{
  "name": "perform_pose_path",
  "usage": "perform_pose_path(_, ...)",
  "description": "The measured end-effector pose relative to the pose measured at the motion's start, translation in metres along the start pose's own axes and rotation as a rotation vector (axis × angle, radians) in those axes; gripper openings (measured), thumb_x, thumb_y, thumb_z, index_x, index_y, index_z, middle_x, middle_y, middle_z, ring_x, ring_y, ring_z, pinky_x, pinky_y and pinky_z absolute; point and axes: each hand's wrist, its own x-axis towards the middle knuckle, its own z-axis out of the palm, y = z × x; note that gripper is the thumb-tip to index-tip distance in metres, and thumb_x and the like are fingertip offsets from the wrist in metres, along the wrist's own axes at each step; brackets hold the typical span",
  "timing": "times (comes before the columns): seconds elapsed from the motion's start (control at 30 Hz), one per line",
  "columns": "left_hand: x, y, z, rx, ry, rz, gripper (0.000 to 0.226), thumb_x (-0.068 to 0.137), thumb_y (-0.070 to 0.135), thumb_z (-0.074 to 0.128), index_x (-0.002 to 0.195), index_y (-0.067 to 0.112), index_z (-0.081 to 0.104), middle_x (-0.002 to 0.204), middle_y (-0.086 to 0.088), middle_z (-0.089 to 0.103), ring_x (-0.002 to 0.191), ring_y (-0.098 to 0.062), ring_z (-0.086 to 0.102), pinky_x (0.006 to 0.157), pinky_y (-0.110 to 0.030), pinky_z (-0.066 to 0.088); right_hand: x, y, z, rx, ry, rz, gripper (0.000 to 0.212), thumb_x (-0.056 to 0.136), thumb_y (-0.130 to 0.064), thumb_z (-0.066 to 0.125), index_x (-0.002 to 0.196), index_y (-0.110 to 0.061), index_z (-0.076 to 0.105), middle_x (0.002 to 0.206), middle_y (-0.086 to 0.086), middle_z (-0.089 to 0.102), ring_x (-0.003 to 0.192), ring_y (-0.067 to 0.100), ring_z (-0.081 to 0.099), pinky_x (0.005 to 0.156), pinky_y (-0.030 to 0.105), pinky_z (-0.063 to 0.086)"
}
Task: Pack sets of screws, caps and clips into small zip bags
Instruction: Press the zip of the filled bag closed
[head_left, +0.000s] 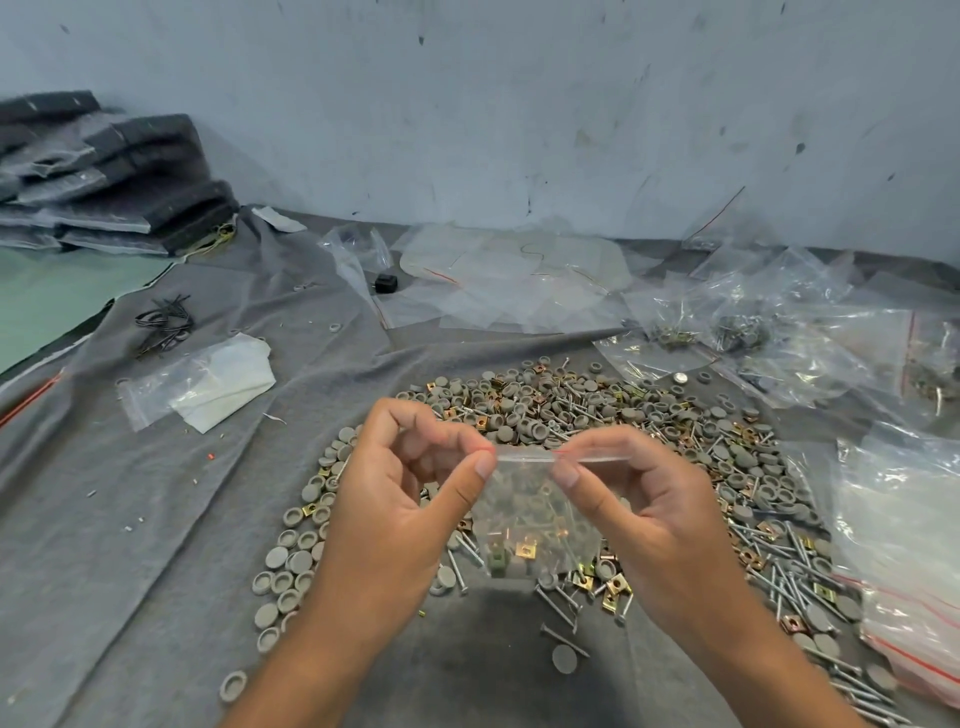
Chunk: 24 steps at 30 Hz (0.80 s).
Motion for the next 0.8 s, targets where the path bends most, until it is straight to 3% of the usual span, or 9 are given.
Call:
perform_pose_path(0.07,-0.001,-0.001,0.001,0.009,-0.021,0.019,0.033,0.077,0.035,0.083,0.096,0.036,0.056,0.103,-0.007,0.075,0.092,-0.024,0.070,0.079,-0.048,0.054,-0.001,-0.001,0.001,0.001,0.022,-0.008,0.012,0.091,-0.043,0.069,0.098,-0.035,0.072,0.093,-0.004,0.073,0.078,0.018,0.068,0.061,0.031,0.058)
perform_pose_path(0.13,-0.002,-0.001,0.003,0.030,-0.035,0.041,0.039,0.076,0.037,0.085,0.101,0.032,0.054,0.102,-0.007,0.076,0.089,-0.023,0.070,0.077,-0.049,0.051,-0.002,-0.003,0.002,-0.005,0.036,-0.021,0.014,0.089,-0.047,0.069,0.097,-0.035,0.072,0.090,-0.006,0.073,0.075,0.015,0.066,0.062,0.028,0.056)
perform_pose_path(0.2,-0.003,-0.001,0.003,0.054,-0.033,0.058,0.038,0.078,0.038,0.084,0.101,0.031,0.053,0.096,-0.007,0.076,0.083,-0.021,0.069,0.075,-0.048,0.049,-0.003,-0.004,0.003,-0.022,0.044,-0.016,0.017,0.087,-0.050,0.068,0.097,-0.036,0.072,0.091,-0.007,0.073,0.077,0.015,0.065,0.064,0.029,0.056)
perform_pose_path(0.33,-0.005,0.000,0.005,0.093,-0.036,0.083,0.033,0.083,0.033,0.079,0.091,0.035,0.047,0.092,-0.008,0.073,0.084,-0.026,0.067,0.075,-0.060,0.051,-0.004,-0.005,0.003,-0.025,0.038,-0.007,0.017,0.087,-0.048,0.069,0.097,-0.036,0.072,0.095,-0.006,0.074,0.083,0.019,0.068,0.068,0.032,0.058)
perform_pose_path(0.47,-0.006,0.000,0.007,0.102,-0.046,0.081,0.030,0.087,0.028,0.073,0.087,0.036,0.045,0.094,-0.005,0.072,0.088,-0.028,0.063,0.079,-0.055,0.049,-0.003,-0.007,0.005,0.021,0.043,-0.038,0.020,0.083,-0.041,0.076,0.101,-0.034,0.069,0.102,-0.003,0.074,0.091,0.022,0.072,0.073,0.038,0.061)
perform_pose_path(0.6,-0.006,-0.002,0.007,0.115,-0.062,0.090,0.029,0.086,0.029,0.076,0.097,0.037,0.051,0.098,-0.005,0.073,0.088,-0.023,0.066,0.078,-0.047,0.049,-0.004,-0.008,0.005,0.031,0.085,-0.068,0.026,0.082,-0.038,0.077,0.104,-0.038,0.064,0.100,-0.001,0.073,0.094,0.025,0.071,0.080,0.050,0.058)
perform_pose_path(0.8,-0.007,-0.004,0.007,0.122,-0.093,0.084,0.038,0.085,0.026,0.080,0.108,0.028,0.050,0.096,-0.007,0.075,0.087,-0.027,0.069,0.080,-0.040,0.054,-0.005,-0.012,0.007,0.059,0.045,-0.086,0.039,0.080,-0.034,0.078,0.112,-0.040,0.057,0.097,-0.002,0.074,0.091,0.021,0.072,0.076,0.027,0.059)
